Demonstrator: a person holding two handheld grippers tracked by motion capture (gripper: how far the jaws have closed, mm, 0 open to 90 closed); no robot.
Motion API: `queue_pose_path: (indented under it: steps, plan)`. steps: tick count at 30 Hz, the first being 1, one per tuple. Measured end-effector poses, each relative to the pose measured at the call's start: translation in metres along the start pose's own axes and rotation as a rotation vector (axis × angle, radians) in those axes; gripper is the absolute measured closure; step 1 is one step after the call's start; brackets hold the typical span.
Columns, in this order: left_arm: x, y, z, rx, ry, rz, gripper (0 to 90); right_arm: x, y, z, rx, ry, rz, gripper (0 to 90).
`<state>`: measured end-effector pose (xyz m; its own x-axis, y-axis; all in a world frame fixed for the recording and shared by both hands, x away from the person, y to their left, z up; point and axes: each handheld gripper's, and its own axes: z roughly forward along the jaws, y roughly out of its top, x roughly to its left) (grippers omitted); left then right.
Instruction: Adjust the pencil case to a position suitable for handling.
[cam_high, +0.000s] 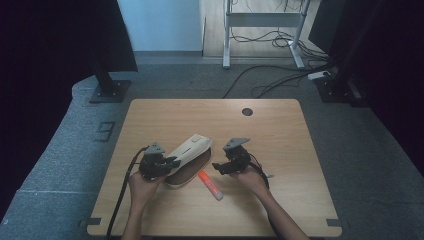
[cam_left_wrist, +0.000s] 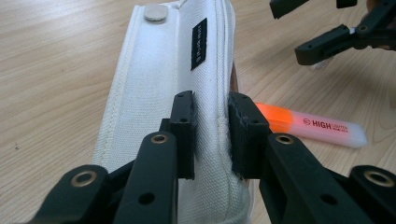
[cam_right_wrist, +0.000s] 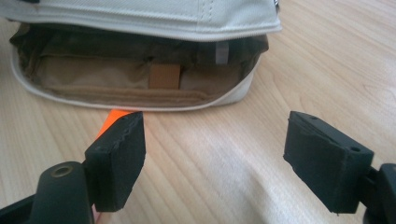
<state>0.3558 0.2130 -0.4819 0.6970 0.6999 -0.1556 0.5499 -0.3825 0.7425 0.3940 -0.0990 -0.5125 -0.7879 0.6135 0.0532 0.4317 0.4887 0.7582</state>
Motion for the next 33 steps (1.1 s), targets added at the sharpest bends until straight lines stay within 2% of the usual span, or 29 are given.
queue_pose_path:
  steps: [9, 18, 22, 29, 33]
  plan:
    - [0.000, 0.000, 0.000, 0.002, 0.000, 0.008, 72.9, 0.007, -0.011, -0.011, -0.024, 0.013, 0.026, 23.9]
    - [-0.001, 0.000, 0.001, 0.003, 0.003, 0.013, 72.6, 0.010, -0.023, -0.023, -0.018, -0.006, -0.012, 25.4]
    - [-0.001, 0.000, 0.000, 0.003, 0.003, 0.012, 72.6, 0.005, -0.031, -0.031, -0.017, -0.017, -0.007, 26.9]
    - [0.000, 0.000, 0.000, 0.000, -0.002, 0.008, 72.6, -0.014, -0.052, -0.046, 0.003, -0.037, 0.028, 31.1]
    - [0.000, 0.000, 0.000, 0.001, -0.001, 0.008, 72.6, -0.020, -0.058, -0.053, 0.001, -0.048, 0.037, 32.7]
